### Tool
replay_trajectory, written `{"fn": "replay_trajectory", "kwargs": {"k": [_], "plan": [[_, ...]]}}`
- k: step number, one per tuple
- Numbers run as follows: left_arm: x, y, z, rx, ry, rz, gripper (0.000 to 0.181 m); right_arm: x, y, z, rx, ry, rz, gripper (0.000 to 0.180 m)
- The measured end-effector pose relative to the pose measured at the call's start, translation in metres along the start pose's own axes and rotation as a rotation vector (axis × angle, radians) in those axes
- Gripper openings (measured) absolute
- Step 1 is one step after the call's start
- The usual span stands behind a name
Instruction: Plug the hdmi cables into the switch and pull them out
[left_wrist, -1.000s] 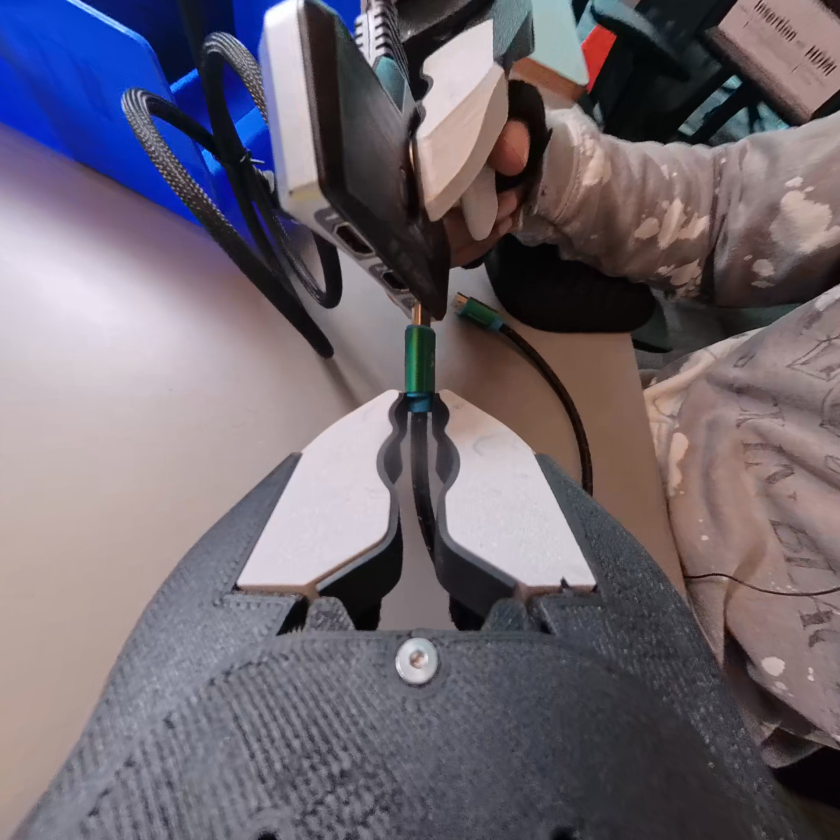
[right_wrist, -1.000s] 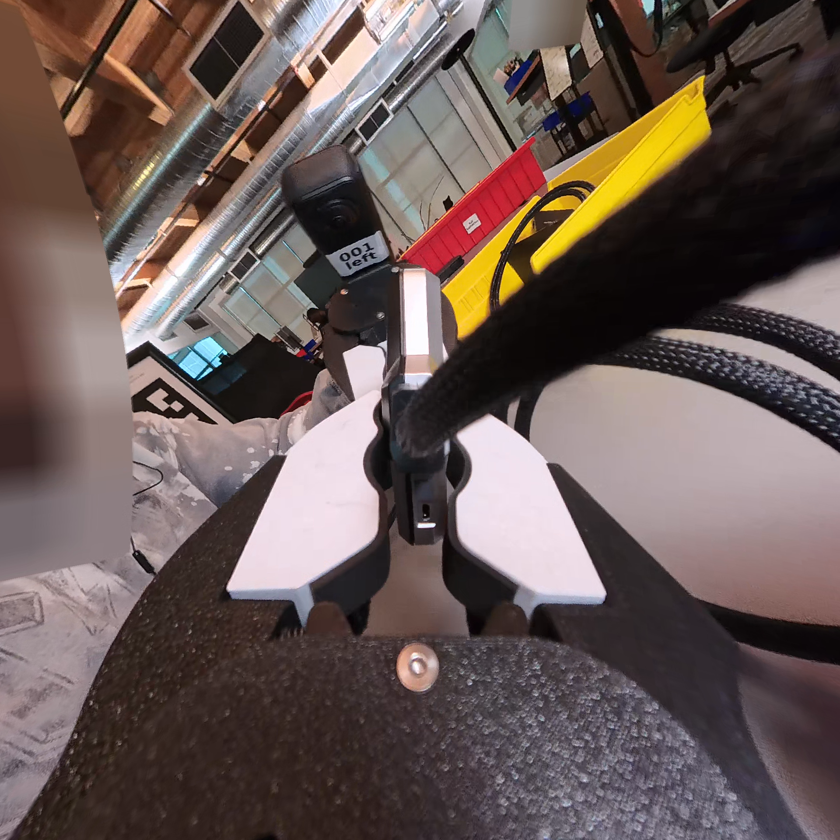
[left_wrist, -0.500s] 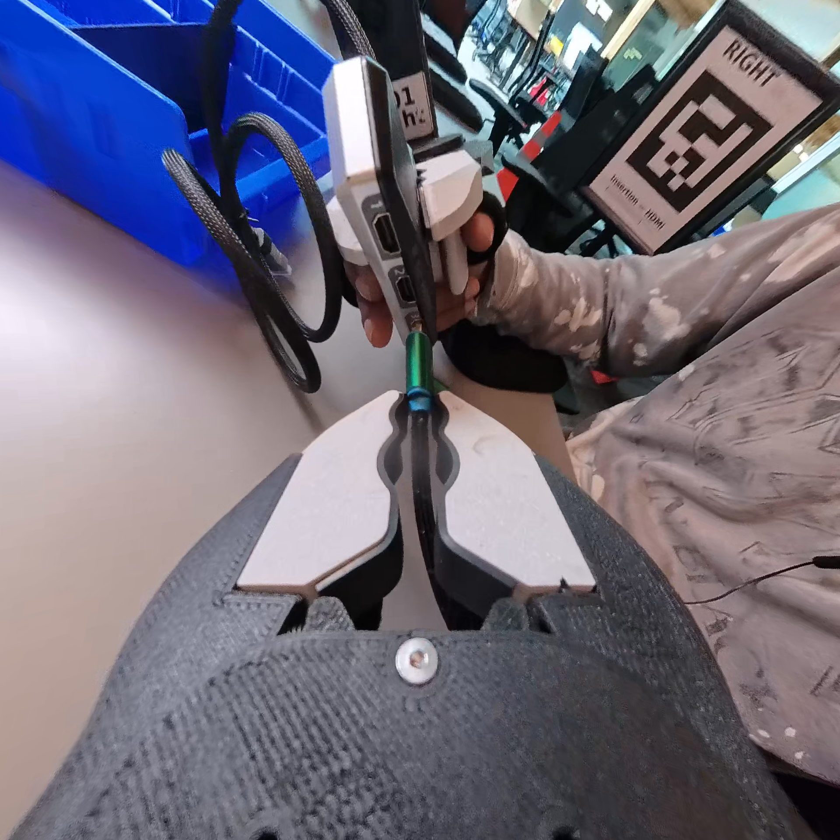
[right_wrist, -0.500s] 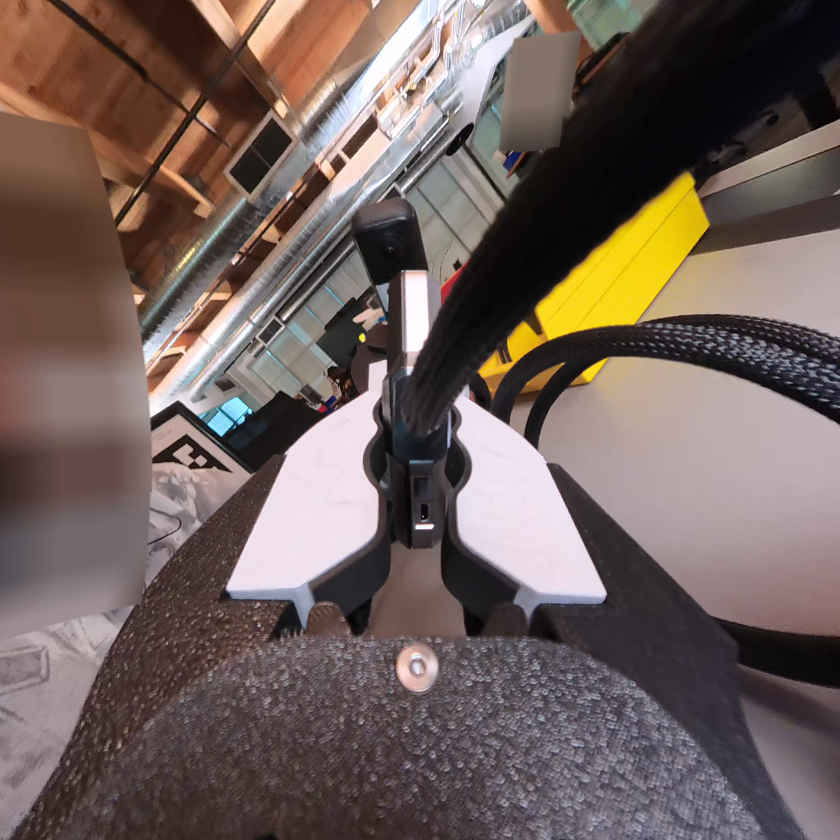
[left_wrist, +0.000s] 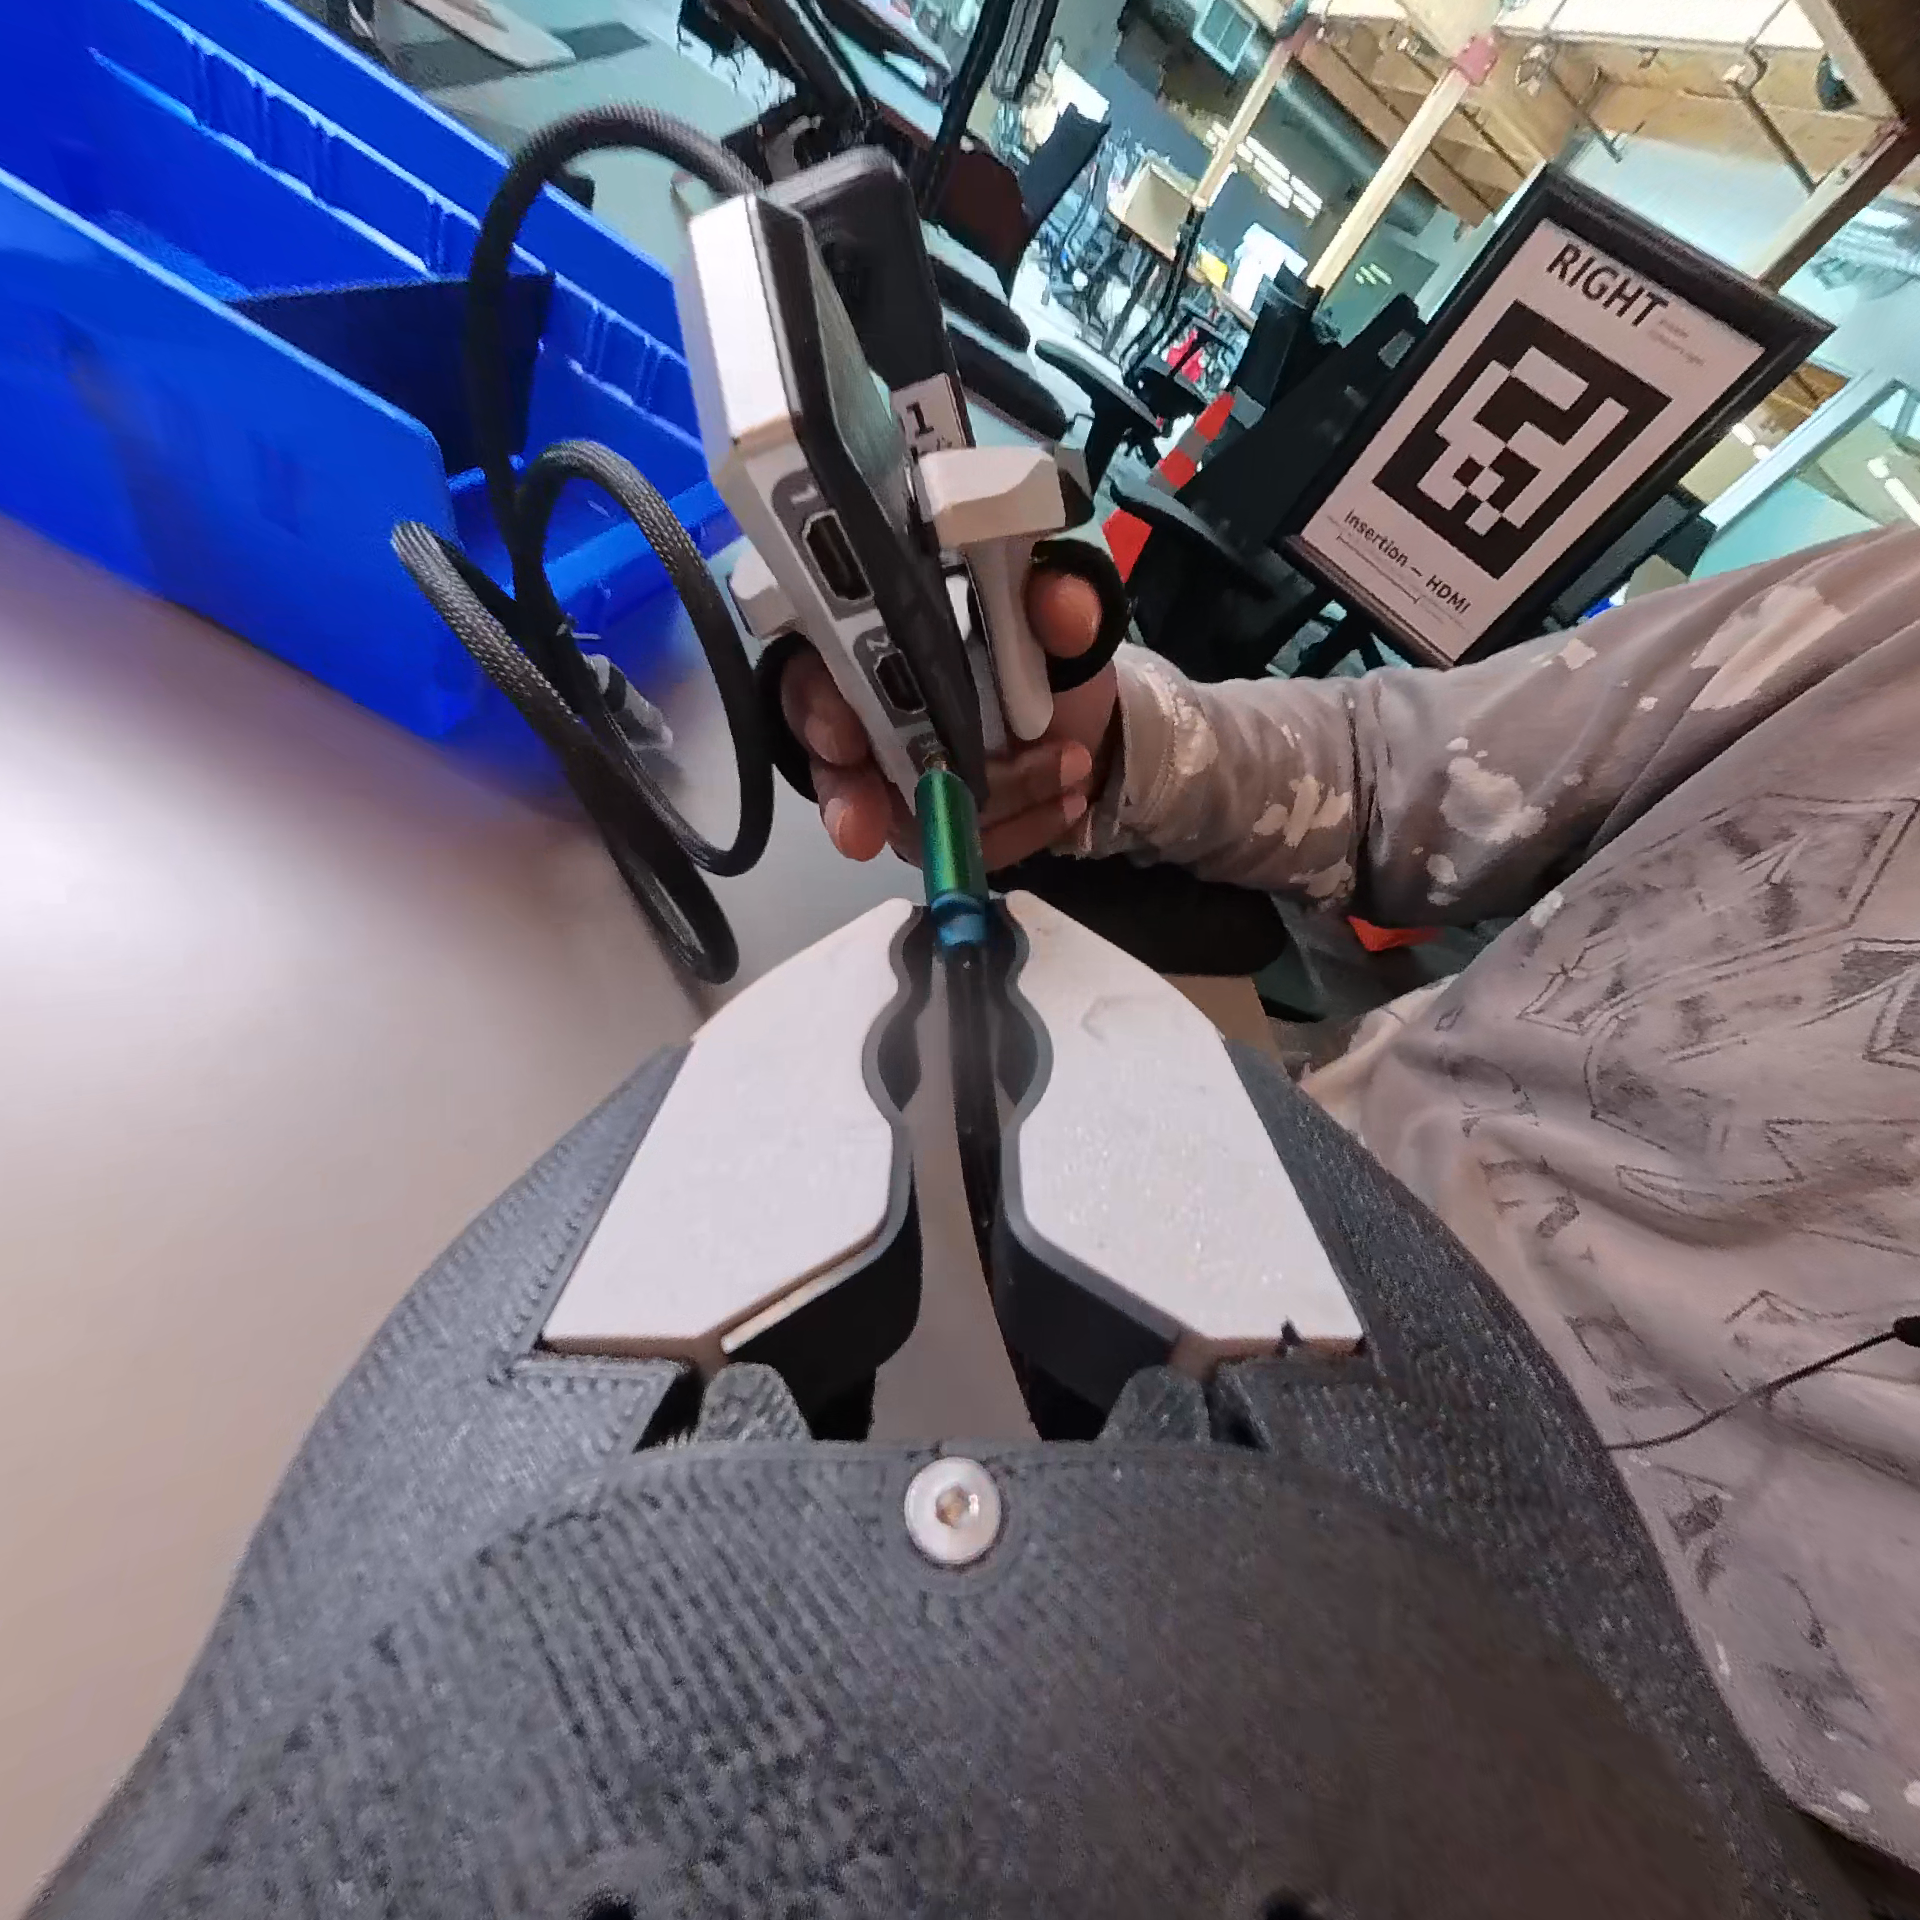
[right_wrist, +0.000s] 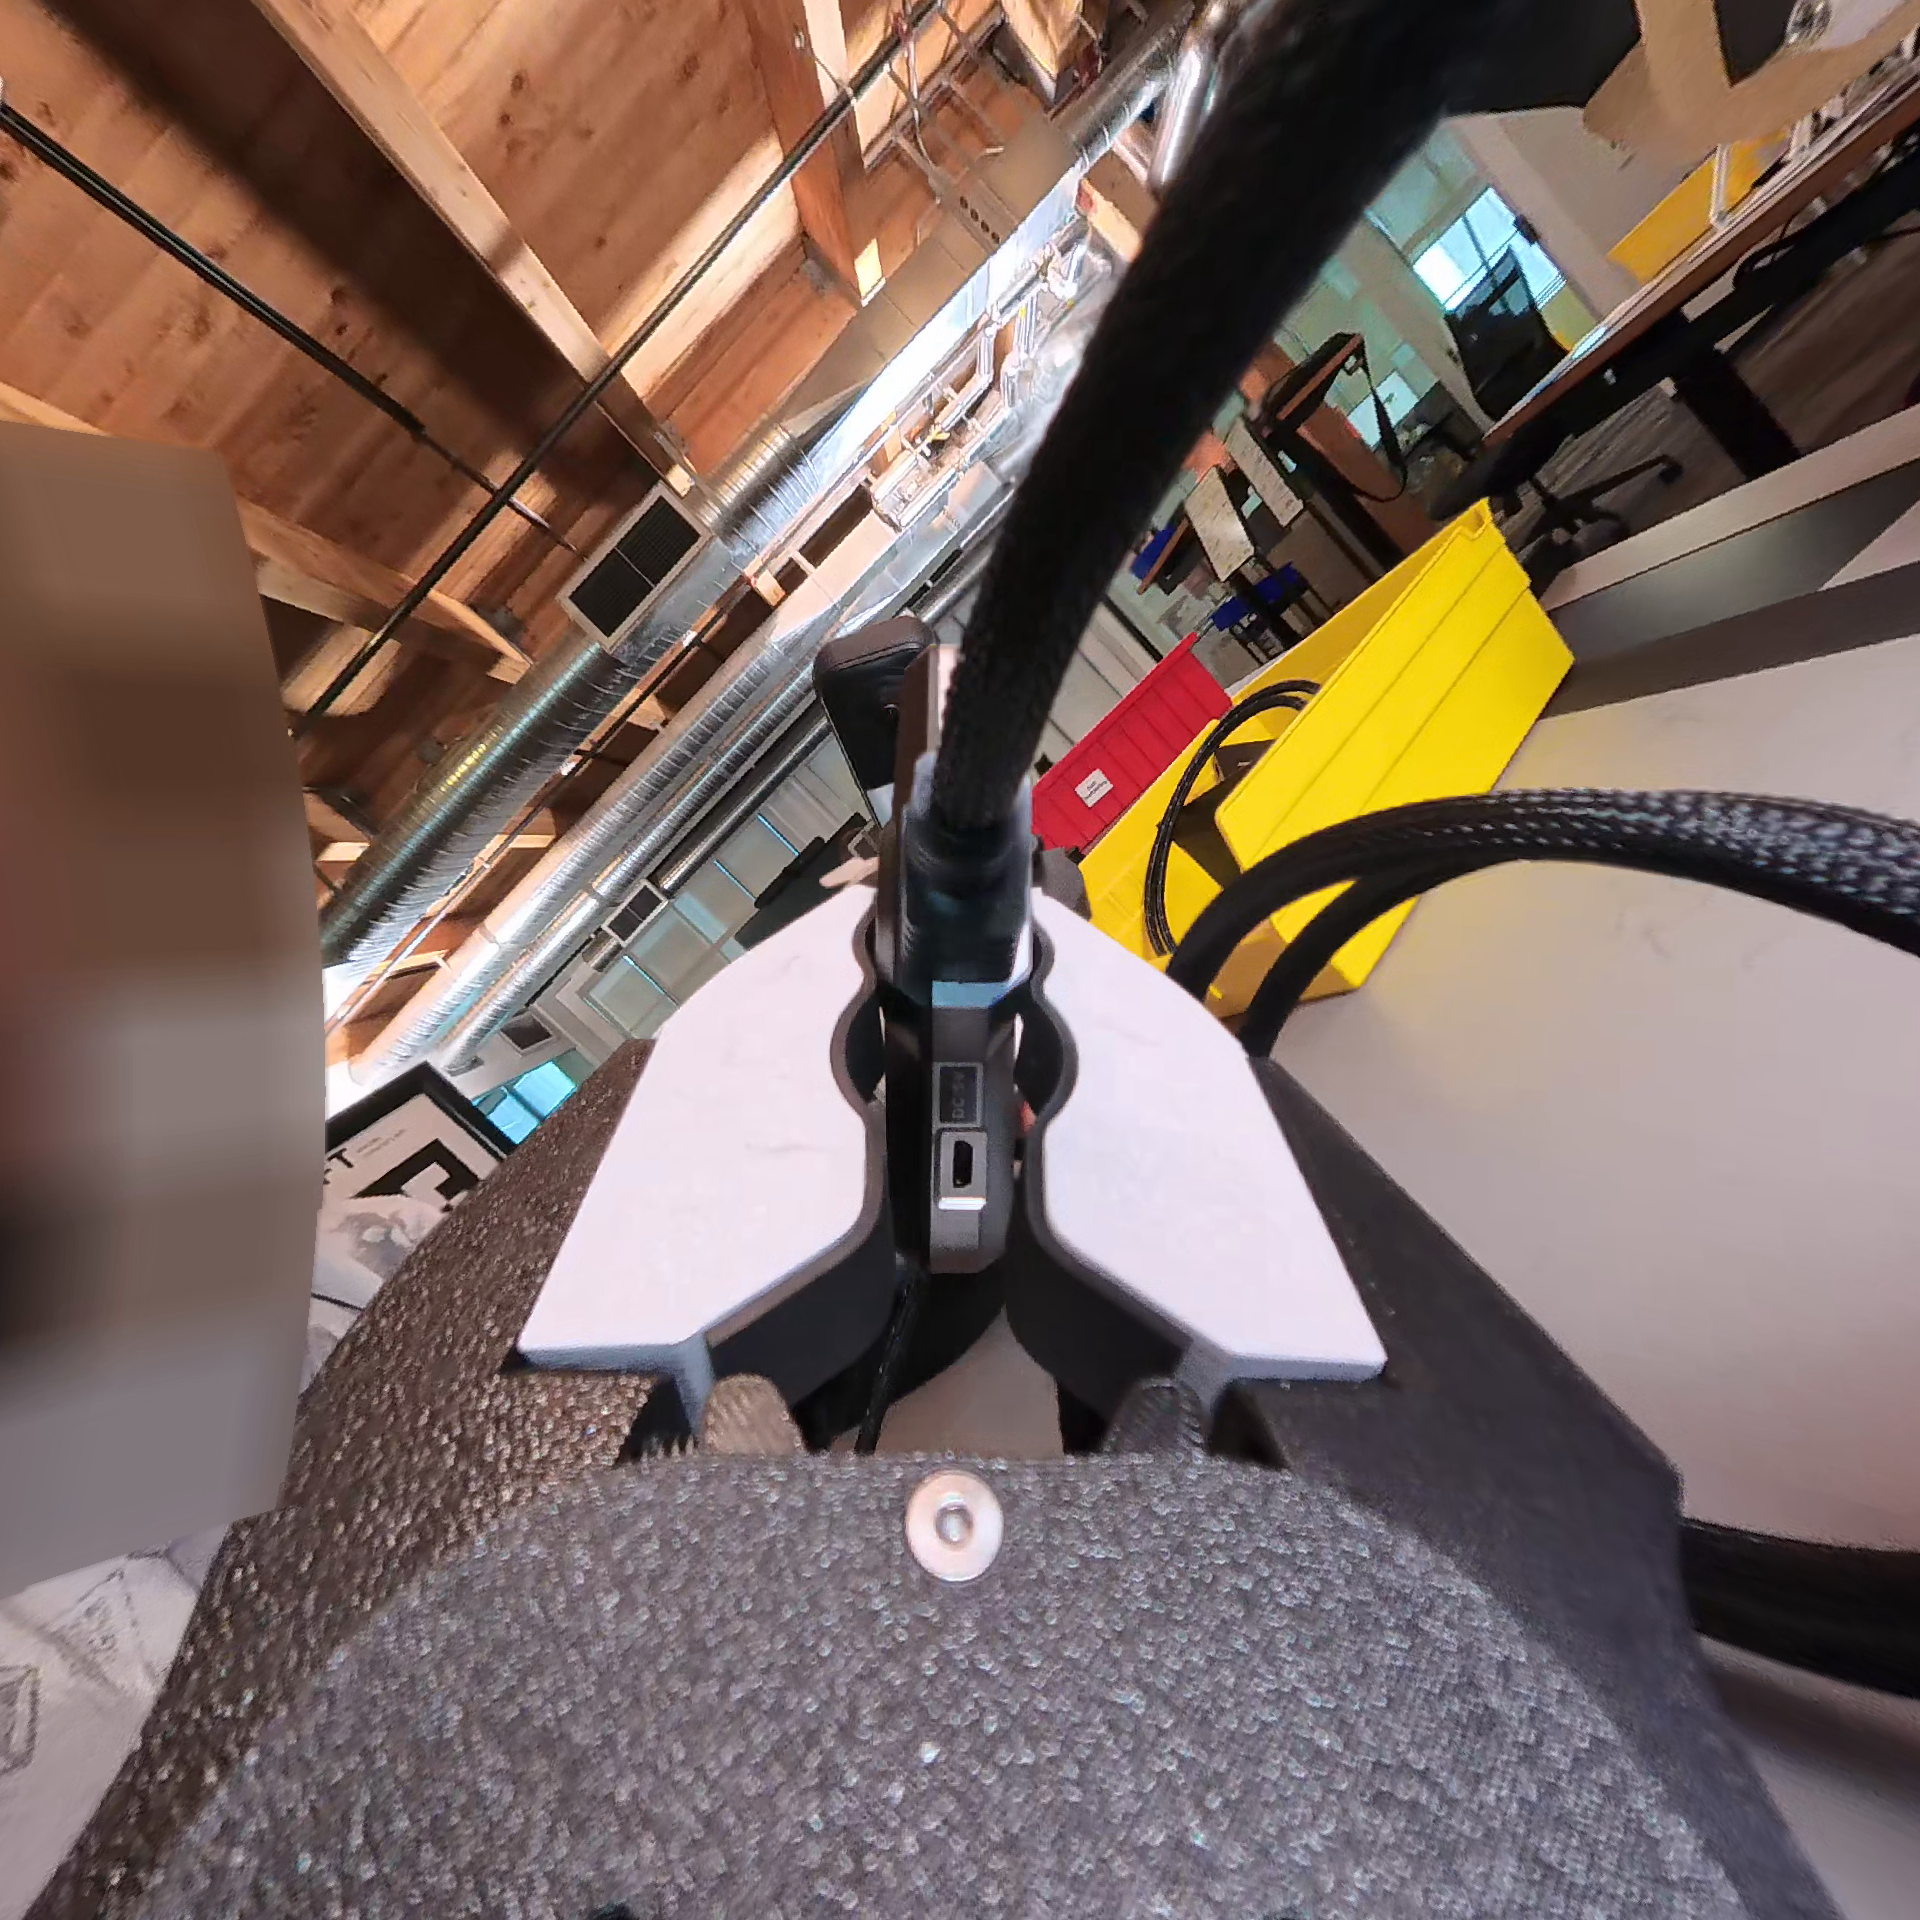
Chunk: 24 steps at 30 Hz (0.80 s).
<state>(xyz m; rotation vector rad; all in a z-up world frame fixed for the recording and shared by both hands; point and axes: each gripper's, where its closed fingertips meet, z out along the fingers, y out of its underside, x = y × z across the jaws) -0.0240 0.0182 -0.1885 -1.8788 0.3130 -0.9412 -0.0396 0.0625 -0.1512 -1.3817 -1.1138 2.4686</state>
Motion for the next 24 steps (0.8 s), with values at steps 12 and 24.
{"fn": "replay_trajectory", "kwargs": {"k": [12, 24], "plan": [[0.003, 0.005, -0.012, -0.025, 0.073, -0.027, 0.010, -0.007, 0.037, -0.006, -0.373, -0.013, -0.157, 0.023], [0.003, -0.002, -0.012, 0.030, 0.096, -0.061, 0.010, -0.004, 0.030, -0.003, -0.272, -0.021, -0.110, 0.021]]}}
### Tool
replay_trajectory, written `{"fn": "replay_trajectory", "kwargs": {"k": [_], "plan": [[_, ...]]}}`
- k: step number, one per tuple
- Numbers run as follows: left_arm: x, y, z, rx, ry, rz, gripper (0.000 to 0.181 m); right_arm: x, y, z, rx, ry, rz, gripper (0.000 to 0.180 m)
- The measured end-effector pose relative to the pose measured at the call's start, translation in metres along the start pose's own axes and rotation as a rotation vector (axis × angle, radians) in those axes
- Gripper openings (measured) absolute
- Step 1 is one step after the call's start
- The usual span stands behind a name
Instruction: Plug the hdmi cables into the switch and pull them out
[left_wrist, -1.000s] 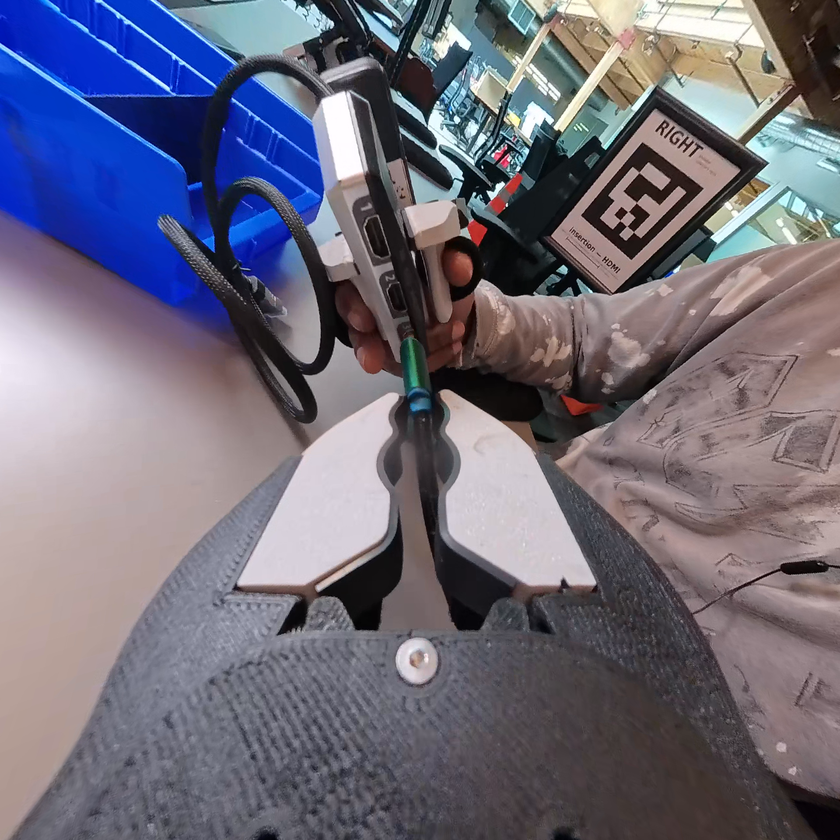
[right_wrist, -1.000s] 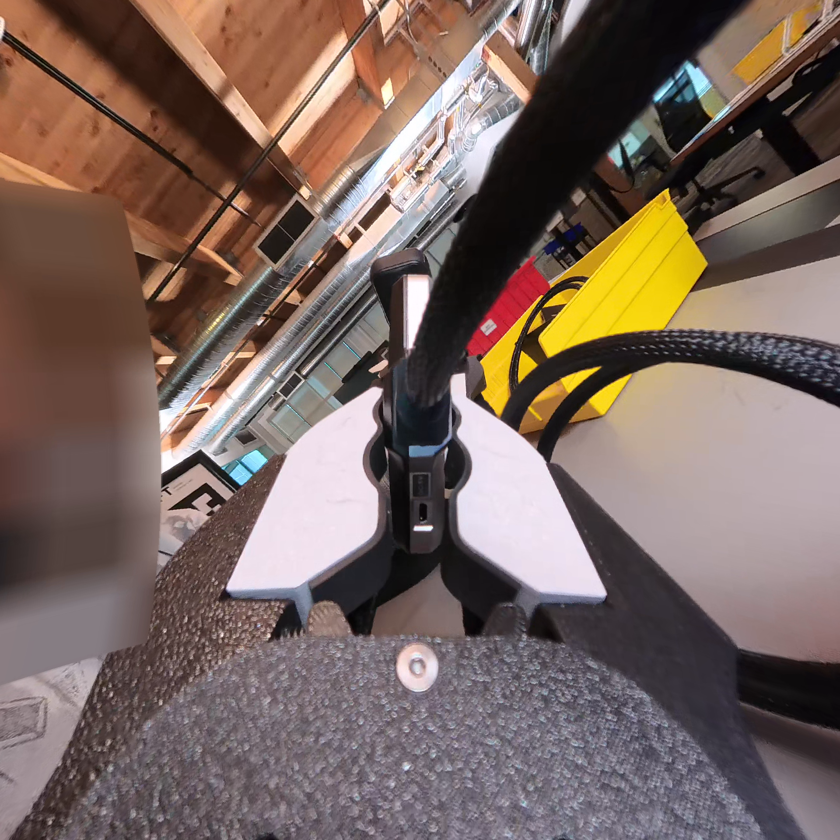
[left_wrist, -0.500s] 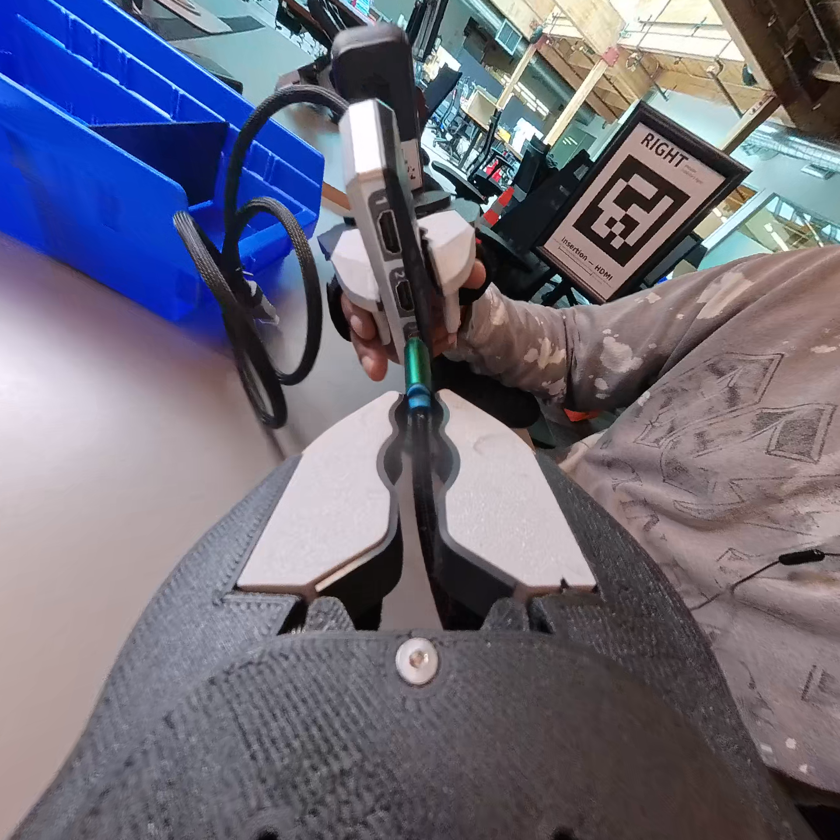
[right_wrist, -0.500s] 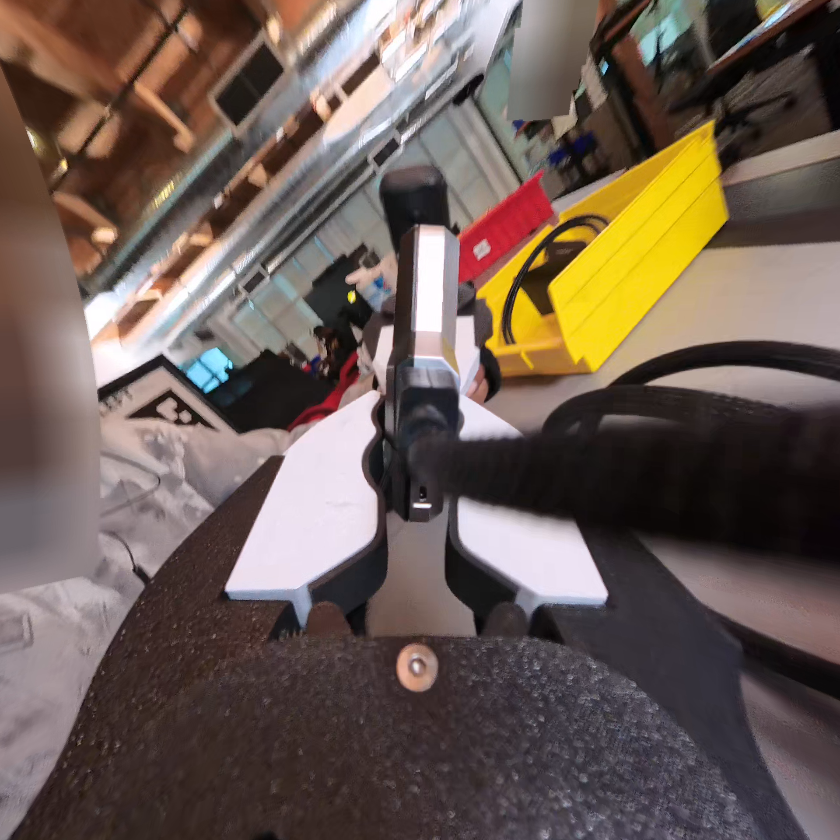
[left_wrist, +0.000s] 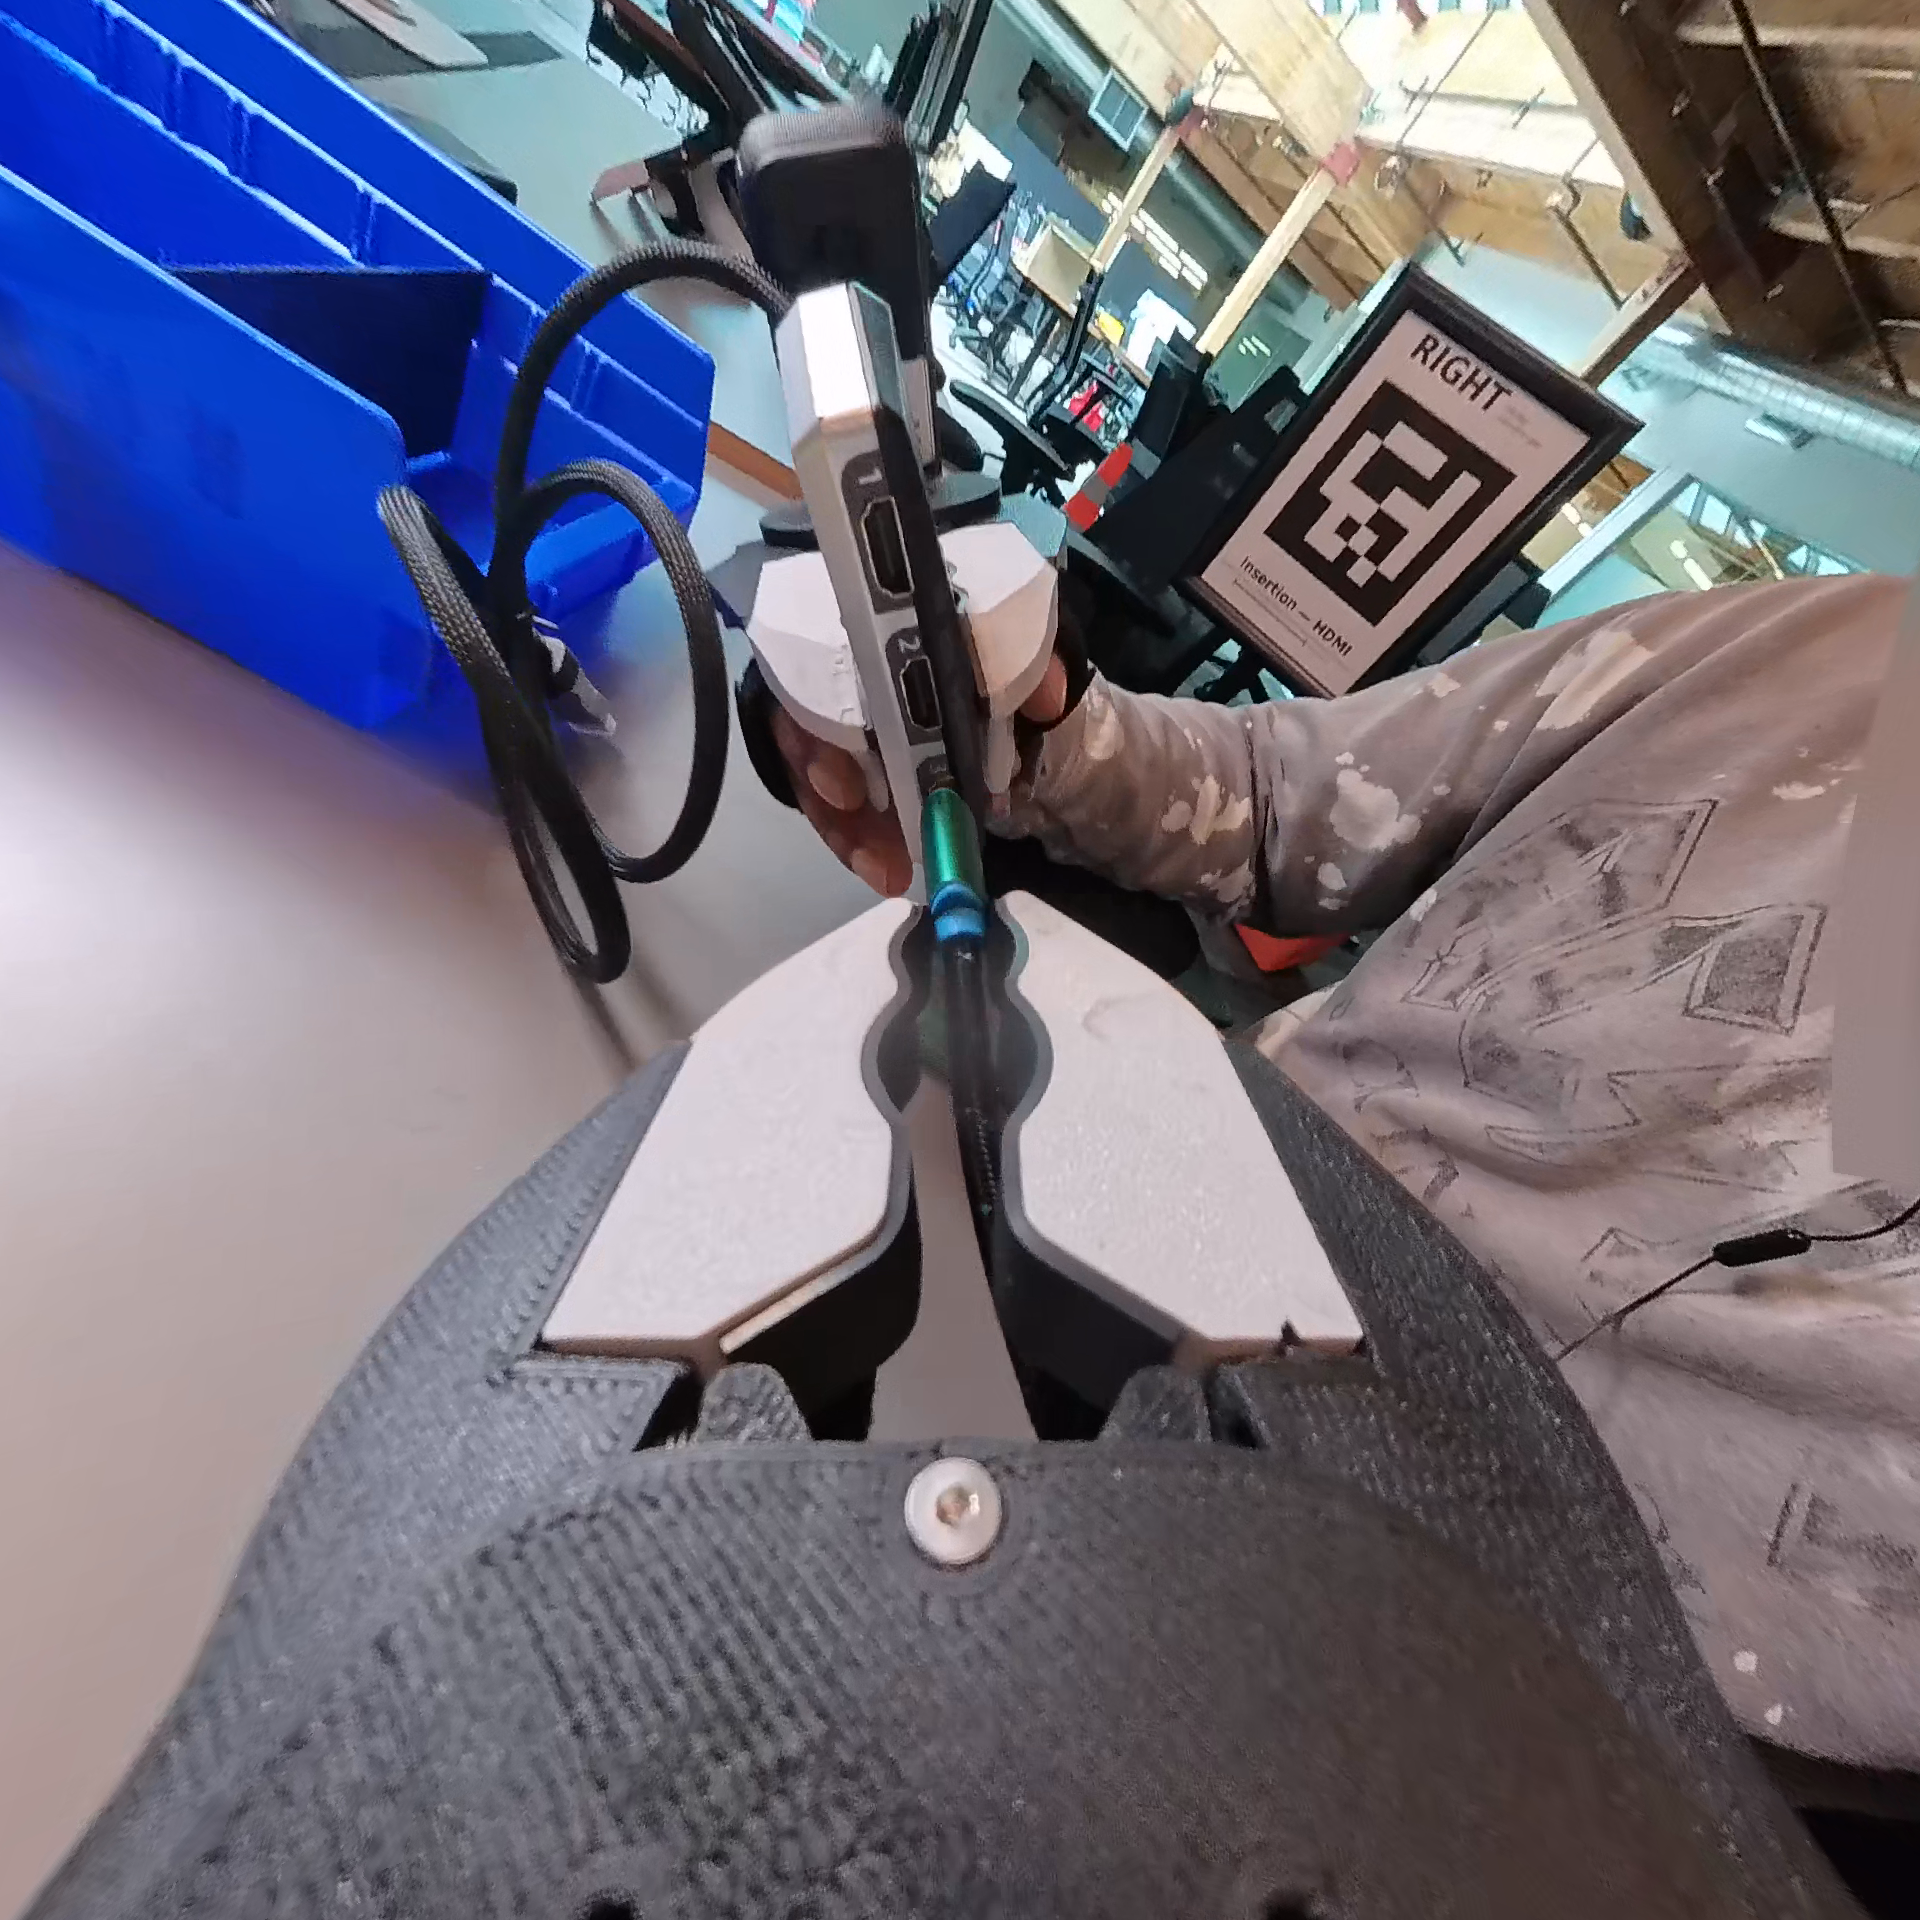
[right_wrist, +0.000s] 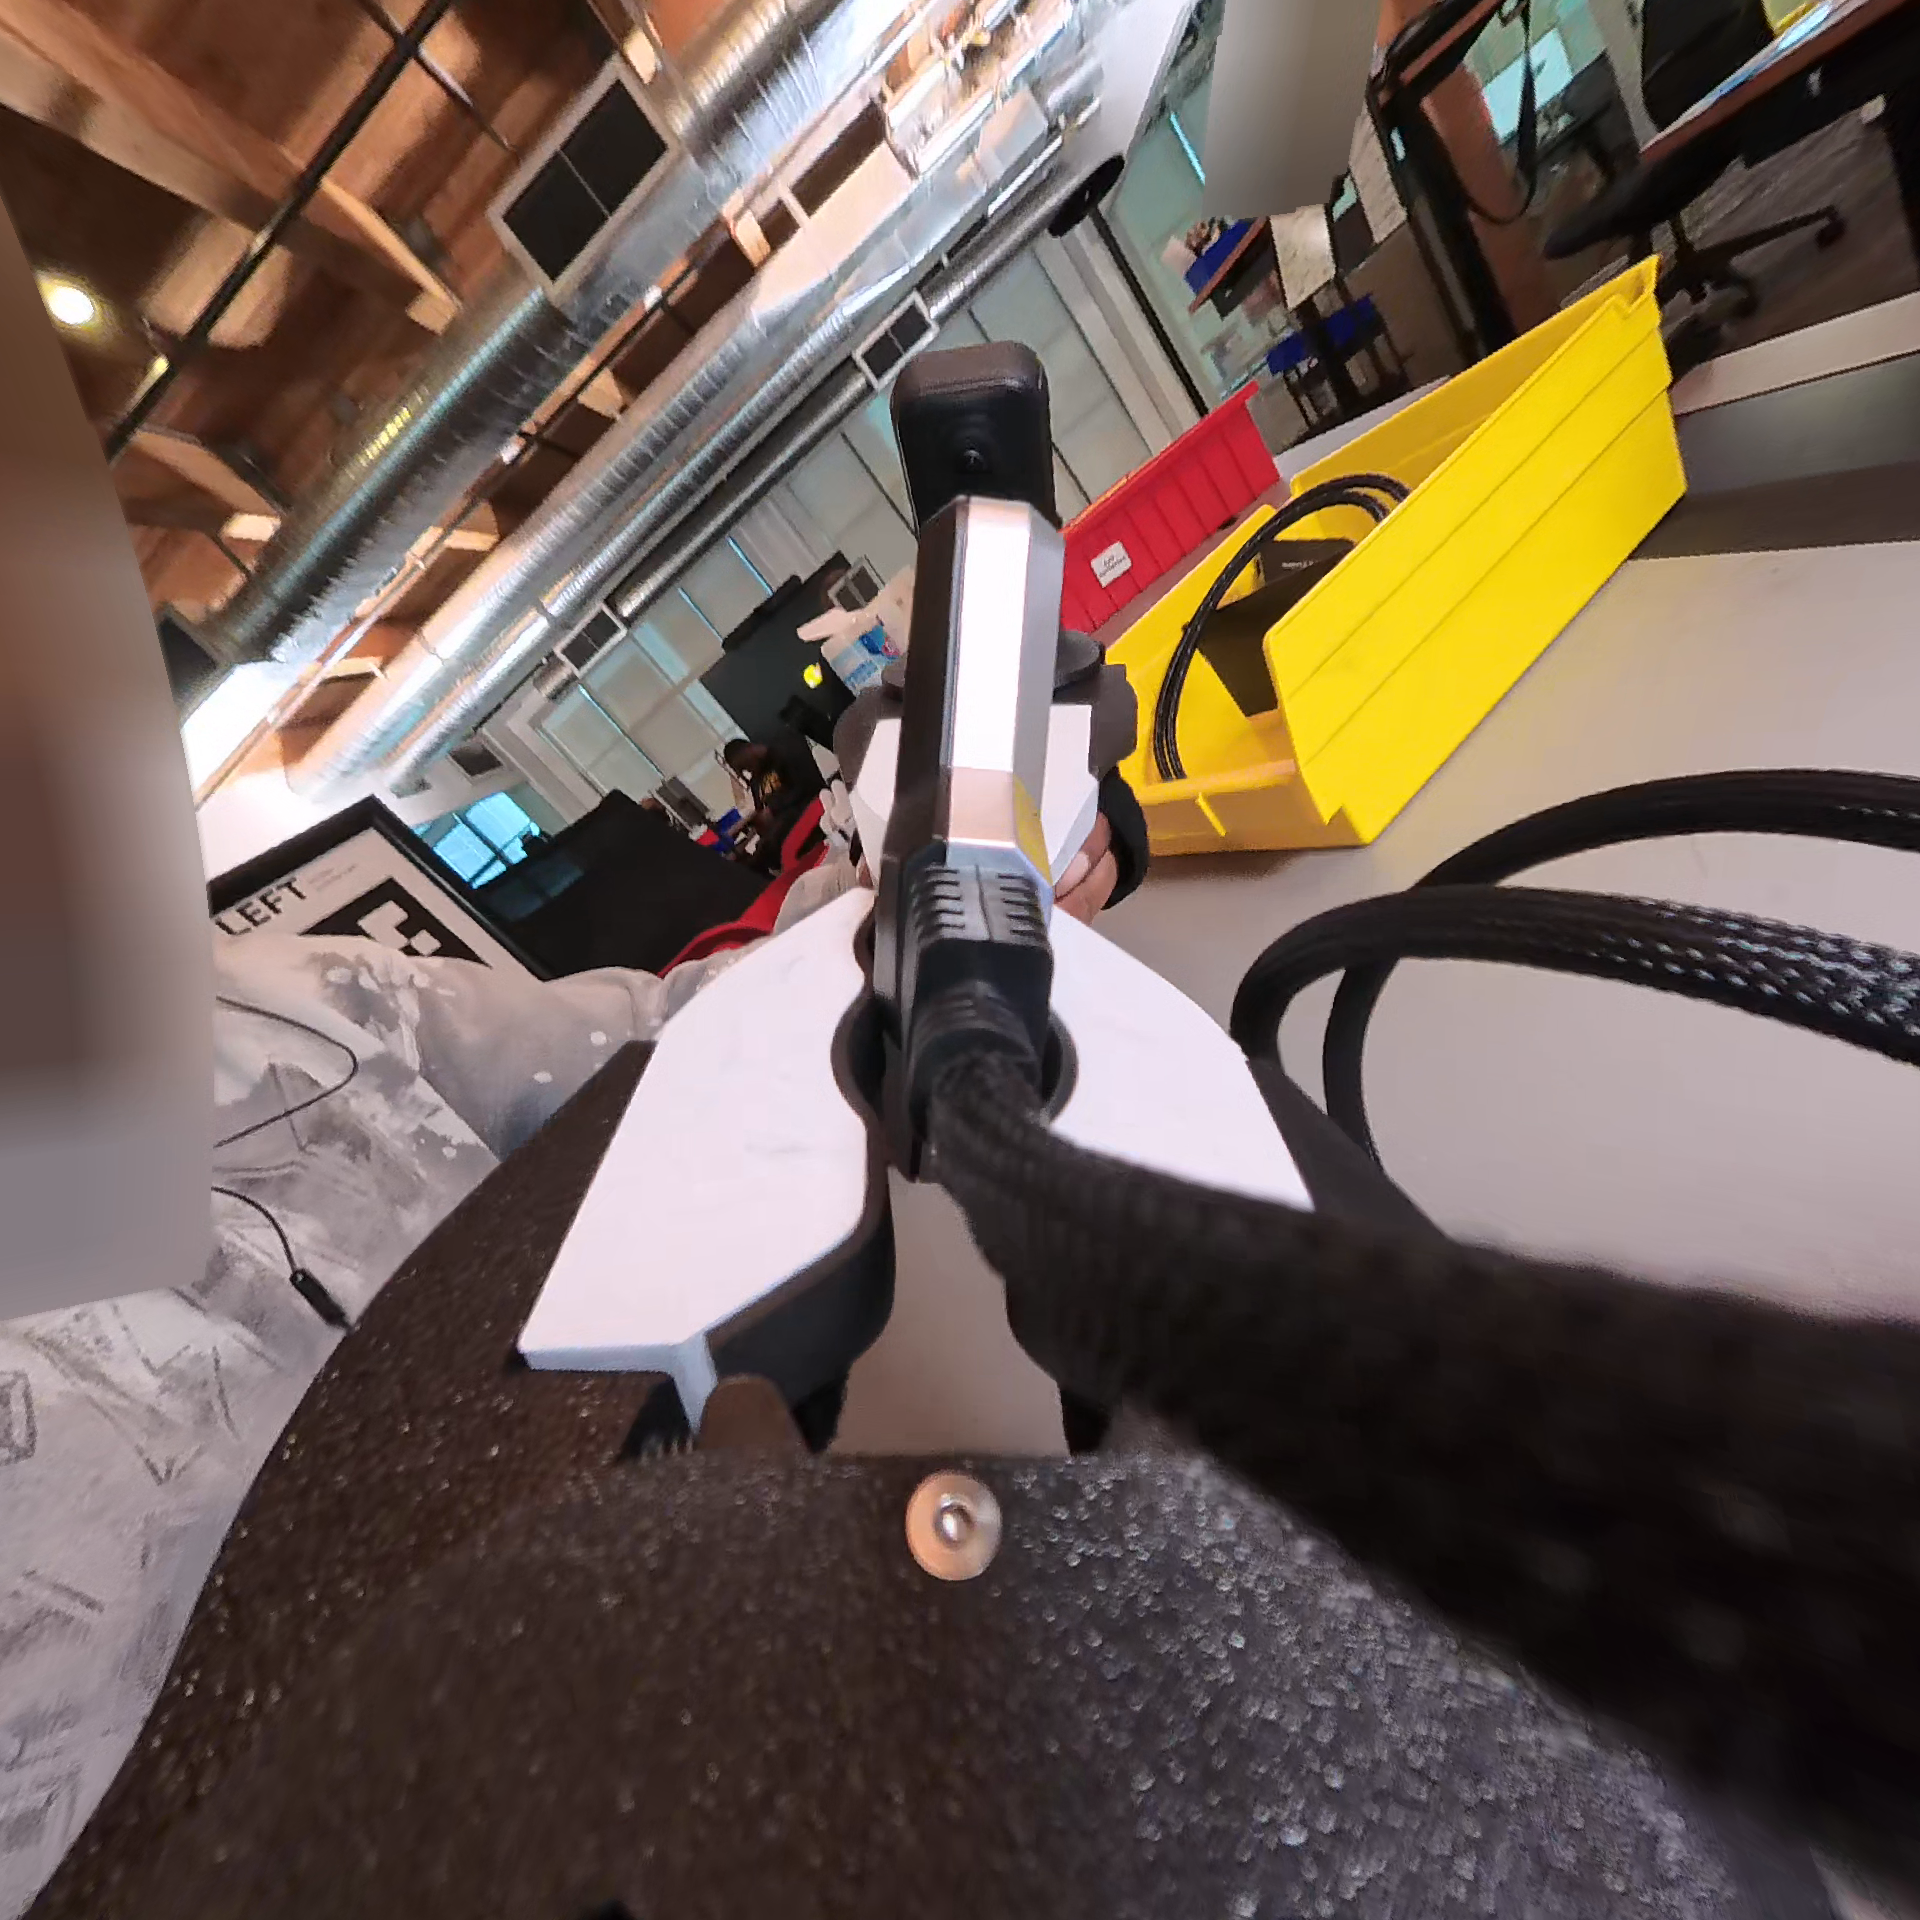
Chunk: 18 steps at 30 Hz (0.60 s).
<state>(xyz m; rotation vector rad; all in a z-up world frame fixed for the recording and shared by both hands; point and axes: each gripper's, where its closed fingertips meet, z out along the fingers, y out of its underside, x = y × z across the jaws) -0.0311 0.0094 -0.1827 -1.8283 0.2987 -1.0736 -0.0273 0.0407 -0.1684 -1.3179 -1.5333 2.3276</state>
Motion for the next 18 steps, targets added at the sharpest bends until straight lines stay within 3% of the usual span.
{"fn": "replay_trajectory", "kwargs": {"k": [6, 18], "plan": [[0.0001, -0.0043, -0.0023, 0.021, -0.017, 0.013, 0.010, 0.0008, -0.0016, 0.0047, 0.049, 0.017, 0.006, 0.022], [-0.0015, 0.0035, -0.0037, -0.029, -0.017, 0.038, 0.011, -0.0018, 0.0039, 0.0059, -0.040, 0.046, -0.067, 0.022]]}}
